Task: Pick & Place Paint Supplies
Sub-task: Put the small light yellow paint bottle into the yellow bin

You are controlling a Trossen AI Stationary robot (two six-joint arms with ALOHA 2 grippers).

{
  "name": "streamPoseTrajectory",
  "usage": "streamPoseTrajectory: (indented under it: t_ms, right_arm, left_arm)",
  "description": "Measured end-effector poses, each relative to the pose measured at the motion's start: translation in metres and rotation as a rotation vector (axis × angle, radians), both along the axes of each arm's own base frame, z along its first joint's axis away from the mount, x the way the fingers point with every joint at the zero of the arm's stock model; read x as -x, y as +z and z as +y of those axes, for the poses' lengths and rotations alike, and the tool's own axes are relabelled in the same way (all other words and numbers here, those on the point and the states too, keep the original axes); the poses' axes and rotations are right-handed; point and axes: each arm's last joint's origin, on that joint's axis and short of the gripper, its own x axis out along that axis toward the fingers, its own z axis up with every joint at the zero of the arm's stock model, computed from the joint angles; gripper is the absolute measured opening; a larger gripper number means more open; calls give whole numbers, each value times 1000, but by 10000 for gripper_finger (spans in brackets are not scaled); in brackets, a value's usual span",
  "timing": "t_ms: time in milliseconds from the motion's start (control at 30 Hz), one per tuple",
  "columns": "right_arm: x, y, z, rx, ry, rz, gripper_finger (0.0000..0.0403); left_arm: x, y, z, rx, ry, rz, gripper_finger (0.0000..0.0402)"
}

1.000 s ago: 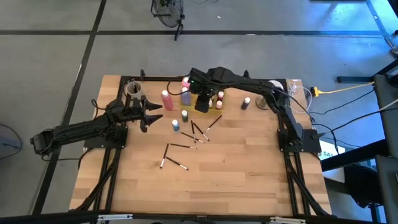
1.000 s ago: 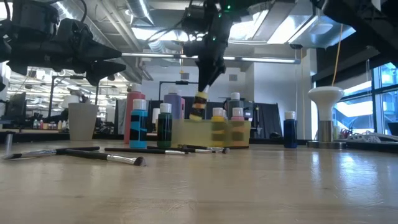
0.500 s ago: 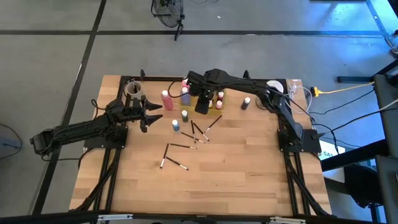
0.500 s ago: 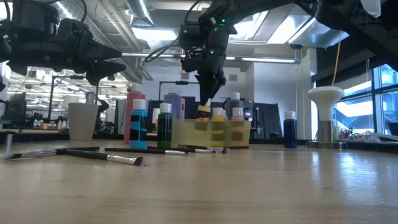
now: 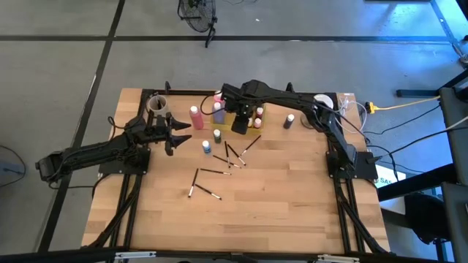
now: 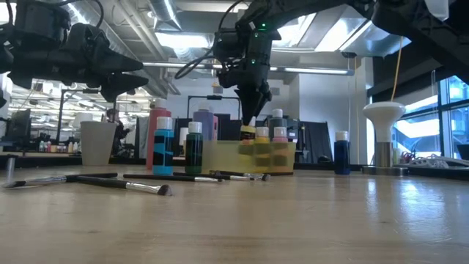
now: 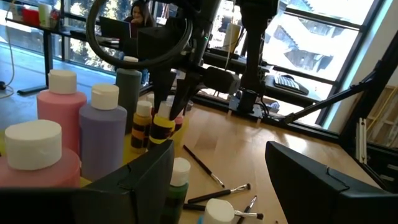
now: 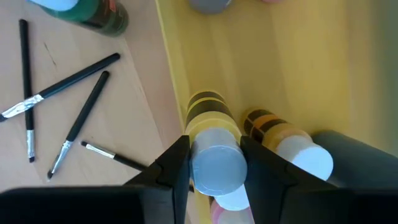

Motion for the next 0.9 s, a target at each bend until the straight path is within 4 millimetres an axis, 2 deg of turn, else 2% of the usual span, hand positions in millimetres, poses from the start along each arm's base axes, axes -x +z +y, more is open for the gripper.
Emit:
streamPoseTrajectory:
  t_ms: [433,900]
  right_arm:
    - [-2,0,0,-20,3,-22,118]
    - [-4,-15,-1,-30,27,9,118]
  left_arm:
    - [0,0,0,1,-1,1,249]
    - [0,-1,0,3,-7,5,249]
